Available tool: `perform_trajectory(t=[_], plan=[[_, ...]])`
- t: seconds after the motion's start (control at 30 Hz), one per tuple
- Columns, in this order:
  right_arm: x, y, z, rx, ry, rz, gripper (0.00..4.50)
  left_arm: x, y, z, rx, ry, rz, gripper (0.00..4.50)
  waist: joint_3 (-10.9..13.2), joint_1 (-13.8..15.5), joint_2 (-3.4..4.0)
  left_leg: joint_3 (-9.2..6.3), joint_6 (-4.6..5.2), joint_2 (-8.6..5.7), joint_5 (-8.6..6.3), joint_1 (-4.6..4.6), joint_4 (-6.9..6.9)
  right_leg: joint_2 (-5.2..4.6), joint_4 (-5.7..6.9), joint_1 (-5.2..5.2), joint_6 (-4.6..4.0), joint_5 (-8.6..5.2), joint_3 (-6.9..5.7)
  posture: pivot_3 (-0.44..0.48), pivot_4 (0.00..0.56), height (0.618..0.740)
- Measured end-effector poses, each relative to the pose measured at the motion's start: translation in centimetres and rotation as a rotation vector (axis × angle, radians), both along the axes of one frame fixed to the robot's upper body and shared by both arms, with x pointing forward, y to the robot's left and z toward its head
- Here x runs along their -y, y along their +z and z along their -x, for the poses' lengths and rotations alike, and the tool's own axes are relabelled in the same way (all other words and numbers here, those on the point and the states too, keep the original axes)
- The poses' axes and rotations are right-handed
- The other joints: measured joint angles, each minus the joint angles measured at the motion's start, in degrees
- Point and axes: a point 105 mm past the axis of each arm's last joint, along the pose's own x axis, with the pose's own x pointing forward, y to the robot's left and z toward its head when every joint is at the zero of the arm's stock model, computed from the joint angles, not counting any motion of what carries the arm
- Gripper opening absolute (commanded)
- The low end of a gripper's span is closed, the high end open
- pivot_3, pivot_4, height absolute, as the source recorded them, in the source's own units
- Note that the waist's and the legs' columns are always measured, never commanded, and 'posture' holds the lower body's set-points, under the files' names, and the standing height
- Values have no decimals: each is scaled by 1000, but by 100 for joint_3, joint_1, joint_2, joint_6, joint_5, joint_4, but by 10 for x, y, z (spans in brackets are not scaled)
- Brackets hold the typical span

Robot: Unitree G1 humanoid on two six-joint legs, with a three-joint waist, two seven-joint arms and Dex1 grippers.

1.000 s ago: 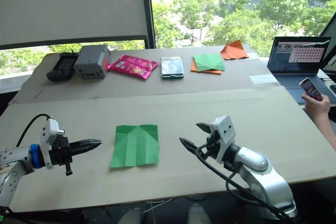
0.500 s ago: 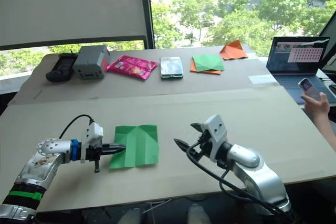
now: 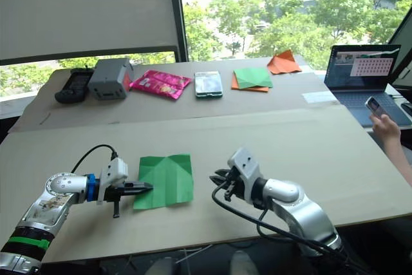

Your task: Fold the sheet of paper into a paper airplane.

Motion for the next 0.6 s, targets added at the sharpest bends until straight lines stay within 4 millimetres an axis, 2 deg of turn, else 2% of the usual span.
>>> perform_trajectory(t=[0.03, 0.13, 0.23, 0.37, 0.6], plan=[[0, -2, -1, -6, 0, 11, 50, 0, -1, 1, -2, 1, -1, 0, -1, -2, 2, 0, 0, 0, 0, 1, 0, 0, 0, 0, 0, 0, 0, 0, 150, 732], [0, -14, 0, -48, 25, 53, 50, -3, -3, 5, -4, -3, -12, 0, -10, -1, 6, 0, 2, 0, 1, 2, 0, 0, 2, 0, 0, 0, 0, 0, 150, 732], [-7, -17, 10, -90, 97, 38, 50, -5, -3, 7, -4, -6, -22, 0, -15, -2, 16, 0, 4, 0, 0, 1, 0, 1, 1, 0, 0, 0, 0, 0, 150, 732], [-24, -13, 41, -150, 300, -28, 50, -9, -5, 11, -9, -4, -36, 0, -23, -13, 22, 0, 1, 1, -4, 6, -1, 0, 1, 1, 1, 0, 0, 0, 150, 732], [-54, -29, 56, -225, 378, -69, 50, -17, -6, 25, -27, -18, -76, 0, -31, -22, 30, 0, -16, 3, -16, 8, -1, -2, 0, -6, -2, -2, -2, 0, 150, 732]])
